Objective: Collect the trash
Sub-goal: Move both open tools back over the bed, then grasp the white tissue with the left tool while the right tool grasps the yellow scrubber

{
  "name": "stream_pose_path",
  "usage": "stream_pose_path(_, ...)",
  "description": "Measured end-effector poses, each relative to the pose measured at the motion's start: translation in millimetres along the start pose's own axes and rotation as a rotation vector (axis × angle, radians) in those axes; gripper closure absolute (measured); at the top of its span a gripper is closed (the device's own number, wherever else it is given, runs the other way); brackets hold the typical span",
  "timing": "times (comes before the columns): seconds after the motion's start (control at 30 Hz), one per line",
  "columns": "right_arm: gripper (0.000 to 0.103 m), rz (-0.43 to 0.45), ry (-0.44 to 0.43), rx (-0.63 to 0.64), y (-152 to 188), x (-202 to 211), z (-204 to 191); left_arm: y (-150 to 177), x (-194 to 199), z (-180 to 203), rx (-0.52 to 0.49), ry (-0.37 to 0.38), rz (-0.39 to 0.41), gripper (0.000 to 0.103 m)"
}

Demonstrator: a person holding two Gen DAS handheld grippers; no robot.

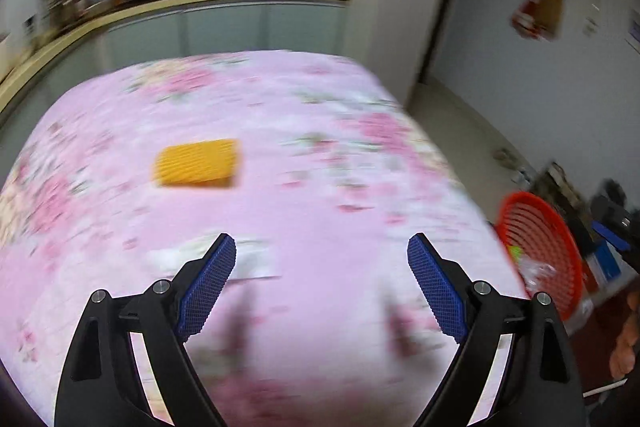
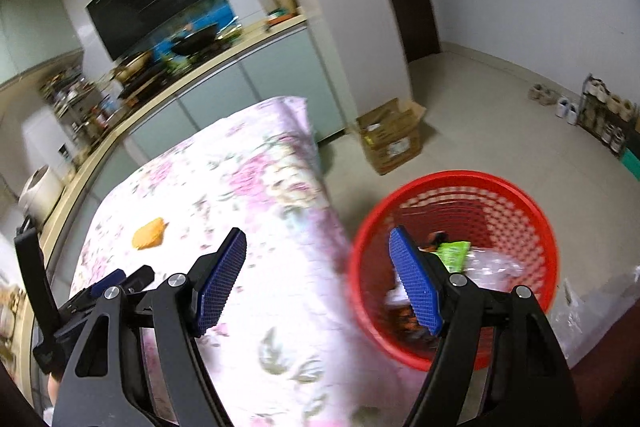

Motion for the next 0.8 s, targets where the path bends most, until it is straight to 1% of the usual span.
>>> stream_pose_path(0.1,0.032,-0.017,-0.024,0.029,4.5,-5.8,-18.4,4.5,-0.3,-39.2,0.061,-0.047,-0.01,0.018)
stream_pose_path(0.2,0.032,-0.035,-0.042,0.059,8.9,-11.4,-35.3,10.2,-5.4,-60.7,0.098,-0.056,-0.035,0.018)
stream_pose_path(0.37,0.032,-0.053,-0.06,0.103,11.4,-18.6,-59.3,18.0,-21.7,-67.9,0.106,-0.032,-0.067,0.018)
stream_pose_path(0.53,0.032,-0.064,-0.059,0.129,11.8,-26.2,-70.8,19.3,-37.5,-65.6,0.091,-0.031,-0.084,0.019)
stream_pose_path(0.57,0.032,-0.067,-0.056,0.132,12.0,-28.2,-72.0,19.3,-39.3,-65.1,0.084,-0.034,-0.085,0.022)
stream_pose_path(0.6,0.032,-0.069,-0.052,0.135,11.7,-30.6,-74.2,20.1,-41.5,-64.7,0.074,-0.038,-0.09,0.03)
stream_pose_path(0.67,0.032,-0.075,-0.046,0.14,11.1,-34.8,-76.2,21.0,-45.6,-65.4,0.064,-0.047,-0.101,0.037)
stream_pose_path(0.73,0.032,-0.079,-0.042,0.148,11.7,-38.0,-78.9,20.7,-46.3,-66.2,0.051,-0.057,-0.093,0.042)
stream_pose_path(0.8,0.032,-0.083,-0.039,0.157,12.9,-41.0,-82.4,20.5,-46.1,-67.4,0.039,-0.067,-0.089,0.054)
Point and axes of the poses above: each gripper's, at about its wrist camera, not at the fingertips, and x roughly against the way its jaws point, z to its right, y to its underside, the point moved 9 cm from there along -x, roughly the way its jaws point, and after that the axes turned 5 degrees about -x, right-handed, at the moved point
